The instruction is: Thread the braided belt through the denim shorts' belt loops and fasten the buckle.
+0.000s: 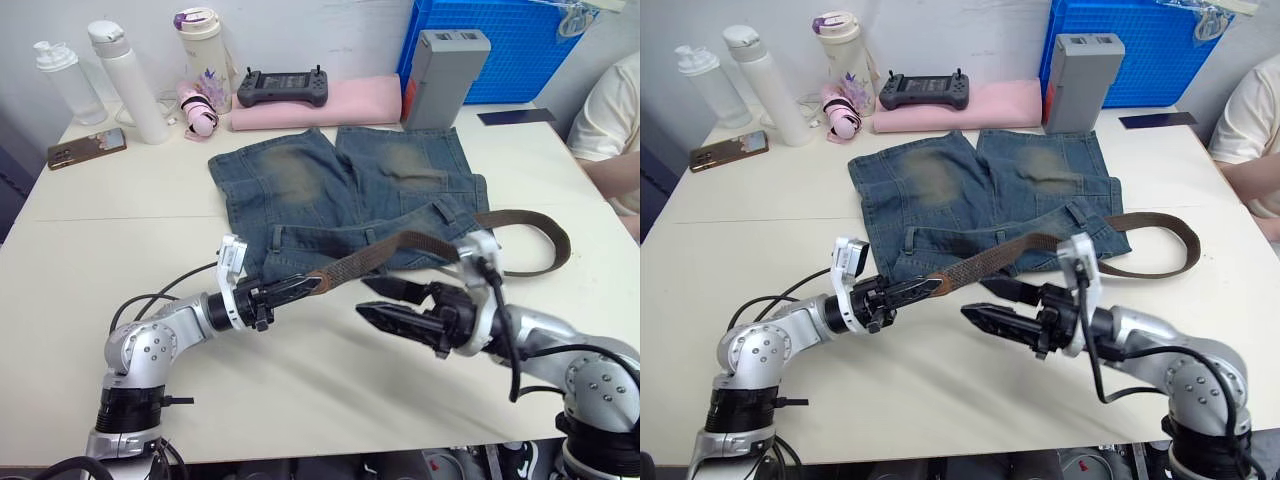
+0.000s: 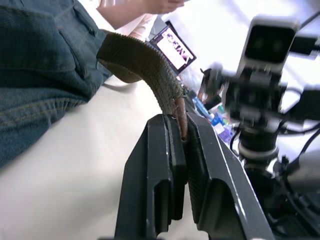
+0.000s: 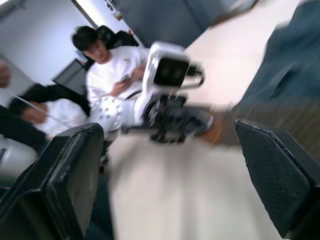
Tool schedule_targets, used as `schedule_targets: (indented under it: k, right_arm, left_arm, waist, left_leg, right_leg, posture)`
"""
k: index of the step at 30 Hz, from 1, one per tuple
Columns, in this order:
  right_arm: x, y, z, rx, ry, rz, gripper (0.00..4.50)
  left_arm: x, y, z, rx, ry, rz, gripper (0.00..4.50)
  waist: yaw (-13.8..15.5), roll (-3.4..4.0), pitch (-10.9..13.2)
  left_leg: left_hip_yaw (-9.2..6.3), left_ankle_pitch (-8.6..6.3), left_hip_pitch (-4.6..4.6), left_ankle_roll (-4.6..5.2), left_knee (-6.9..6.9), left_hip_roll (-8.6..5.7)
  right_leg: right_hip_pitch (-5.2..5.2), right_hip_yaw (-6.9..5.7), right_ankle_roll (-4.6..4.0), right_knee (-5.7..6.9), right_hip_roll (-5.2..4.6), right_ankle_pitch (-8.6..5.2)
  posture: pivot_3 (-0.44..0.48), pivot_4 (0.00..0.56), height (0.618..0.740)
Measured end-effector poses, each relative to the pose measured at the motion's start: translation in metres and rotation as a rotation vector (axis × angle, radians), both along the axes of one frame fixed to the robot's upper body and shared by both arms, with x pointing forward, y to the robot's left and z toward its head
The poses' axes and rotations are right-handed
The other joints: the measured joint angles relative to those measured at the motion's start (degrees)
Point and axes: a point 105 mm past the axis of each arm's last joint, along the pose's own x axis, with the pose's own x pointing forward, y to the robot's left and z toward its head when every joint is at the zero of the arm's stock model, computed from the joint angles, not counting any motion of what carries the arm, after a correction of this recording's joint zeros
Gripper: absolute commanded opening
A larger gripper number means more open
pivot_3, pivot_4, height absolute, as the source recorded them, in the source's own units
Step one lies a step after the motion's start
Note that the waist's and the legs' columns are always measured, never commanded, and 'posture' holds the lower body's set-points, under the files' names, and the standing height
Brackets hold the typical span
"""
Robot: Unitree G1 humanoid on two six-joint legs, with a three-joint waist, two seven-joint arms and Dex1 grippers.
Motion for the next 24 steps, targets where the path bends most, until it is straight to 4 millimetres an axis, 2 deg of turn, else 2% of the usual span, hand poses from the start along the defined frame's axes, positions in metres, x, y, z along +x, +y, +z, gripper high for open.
schedule_targets:
  k: [4, 8, 11, 14, 17, 22, 24]
  right_arm:
    - [0.001, 0.008, -0.012, 0.051, 0.129, -0.020, 4.46]
    - [0.029, 0.011, -0.015, 0.200, 0.249, -0.156, 4.46]
    - [0.045, 0.006, -0.014, 0.298, 0.319, -0.237, 4.46]
    - [0.061, -0.006, -0.002, 0.430, 0.354, -0.314, 4.46]
    - [0.067, -0.015, 0.001, 0.482, 0.378, -0.357, 4.46]
    - [0.068, -0.015, -0.001, 0.484, 0.402, -0.368, 2.35]
    - [0.068, -0.015, -0.002, 0.481, 0.408, -0.376, 1.36]
  left_arm:
    - [0.000, -0.001, 0.005, -0.013, -0.003, -0.007, 0.00]
    - [-0.002, -0.002, 0.008, -0.026, 0.003, -0.023, 0.00]
    - [-0.003, -0.002, 0.008, -0.030, 0.007, -0.028, 0.00]
    - [-0.003, 0.000, 0.009, -0.028, 0.006, -0.023, 0.00]
    - [-0.002, 0.000, 0.009, -0.025, 0.008, -0.018, 0.00]
    - [-0.002, 0.000, 0.009, -0.022, 0.011, -0.011, 0.00]
    - [-0.001, 0.000, 0.008, -0.018, 0.014, -0.004, 0.00]
  waist:
    - [-0.1, 0.00, 0.0]
    - [-0.2, -0.01, 0.0]
    - [-0.1, 0.00, 0.0]
    - [-0.1, 0.00, 0.0]
    - [-0.2, 0.00, 0.0]
    - [-0.3, 0.00, 0.0]
    - [-0.3, 0.00, 0.0]
  left_leg:
    - [0.03, 0.00, 0.00, 0.00, 0.01, -0.01]
    - [0.09, 0.00, 0.01, -0.01, 0.02, 0.00]
    - [0.09, 0.00, -0.02, 0.00, 0.01, -0.01]
    - [0.10, 0.00, -0.02, 0.00, 0.02, -0.02]
    - [0.10, 0.00, -0.03, 0.00, 0.01, -0.01]
    - [0.12, 0.00, -0.03, 0.00, 0.00, 0.01]
    - [0.11, 0.00, -0.03, 0.00, 0.00, 0.00]
  right_leg:
    - [-0.03, 0.03, 0.00, 0.03, 0.00, 0.00]
    - [-0.07, 0.05, -0.01, 0.08, 0.01, -0.01]
    - [-0.10, 0.06, -0.01, 0.07, 0.01, -0.01]
    - [-0.09, 0.07, -0.01, 0.07, 0.00, -0.01]
    - [-0.10, 0.06, -0.02, 0.06, 0.01, -0.01]
    - [-0.12, 0.07, -0.02, 0.07, 0.01, -0.01]
    - [-0.12, 0.08, -0.02, 0.07, 0.01, -0.01]
  posture:
    - [0.000, 0.150, 0.705]
    - [0.000, 0.150, 0.705]
    - [0.000, 0.150, 0.705]
    - [0.000, 0.150, 0.705]
    - [0.000, 0.150, 0.705]
    - [0.000, 0.150, 0.705]
    - [0.000, 0.150, 0.705]
